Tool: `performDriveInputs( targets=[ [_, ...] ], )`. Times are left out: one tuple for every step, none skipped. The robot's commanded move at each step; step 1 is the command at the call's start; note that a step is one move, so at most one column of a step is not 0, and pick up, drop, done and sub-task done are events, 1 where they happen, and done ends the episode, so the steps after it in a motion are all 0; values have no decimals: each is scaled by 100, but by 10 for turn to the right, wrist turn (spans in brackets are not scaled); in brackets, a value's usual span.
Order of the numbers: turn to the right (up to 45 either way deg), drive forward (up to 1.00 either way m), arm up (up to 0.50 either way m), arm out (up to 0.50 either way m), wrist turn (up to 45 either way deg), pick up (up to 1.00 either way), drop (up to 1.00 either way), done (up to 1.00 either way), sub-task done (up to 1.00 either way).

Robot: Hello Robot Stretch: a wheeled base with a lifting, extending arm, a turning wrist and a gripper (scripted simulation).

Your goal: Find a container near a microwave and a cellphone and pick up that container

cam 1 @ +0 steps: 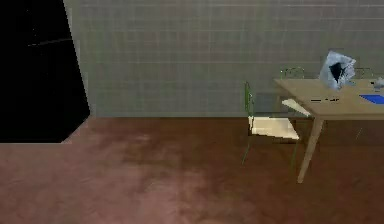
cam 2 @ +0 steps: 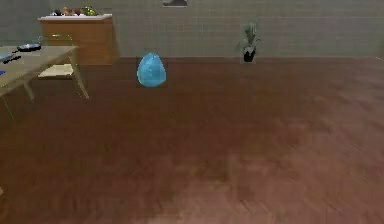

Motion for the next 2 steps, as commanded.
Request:
performDriveInputs(
  targets=[
    [420,0,0,0,0,0,0,0,0],
    [0,100,0,0,0,0,0,0,0]
  ],
)
